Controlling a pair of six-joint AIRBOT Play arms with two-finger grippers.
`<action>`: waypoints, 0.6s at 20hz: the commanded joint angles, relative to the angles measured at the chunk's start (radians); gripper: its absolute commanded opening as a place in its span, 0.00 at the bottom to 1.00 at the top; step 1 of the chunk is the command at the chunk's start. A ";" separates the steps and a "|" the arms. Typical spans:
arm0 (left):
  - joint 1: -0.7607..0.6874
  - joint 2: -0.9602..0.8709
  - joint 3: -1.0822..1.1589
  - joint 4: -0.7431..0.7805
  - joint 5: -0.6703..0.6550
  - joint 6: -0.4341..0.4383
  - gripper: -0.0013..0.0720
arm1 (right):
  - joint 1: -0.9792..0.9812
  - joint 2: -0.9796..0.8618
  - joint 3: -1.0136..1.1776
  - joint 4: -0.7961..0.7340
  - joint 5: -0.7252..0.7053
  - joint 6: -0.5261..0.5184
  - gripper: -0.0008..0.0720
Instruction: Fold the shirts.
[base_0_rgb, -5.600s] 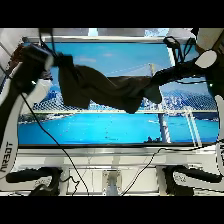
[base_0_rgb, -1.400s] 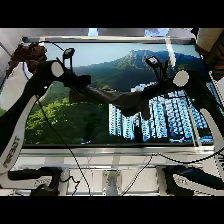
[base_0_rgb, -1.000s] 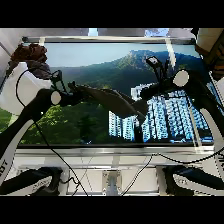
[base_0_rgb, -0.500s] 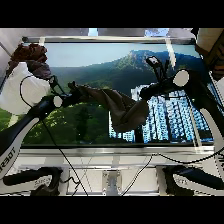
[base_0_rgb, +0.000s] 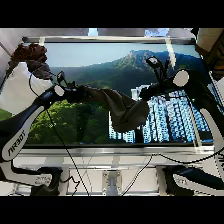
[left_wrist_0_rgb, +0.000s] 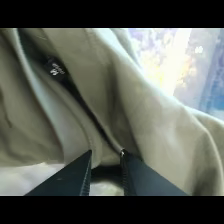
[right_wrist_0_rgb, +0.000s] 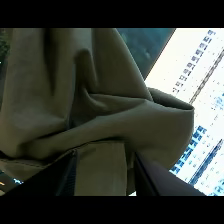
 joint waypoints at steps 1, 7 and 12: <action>0.037 -0.014 0.019 -0.017 -0.142 0.041 0.35 | 0.000 0.000 -0.001 -0.022 0.028 0.001 0.60; 0.047 -0.014 0.019 -0.012 -0.216 0.092 0.35 | 0.000 0.000 0.000 -0.032 0.030 0.026 0.60; 0.047 -0.015 0.019 0.006 -0.190 0.094 0.35 | 0.000 0.000 -0.001 -0.032 0.030 0.026 0.60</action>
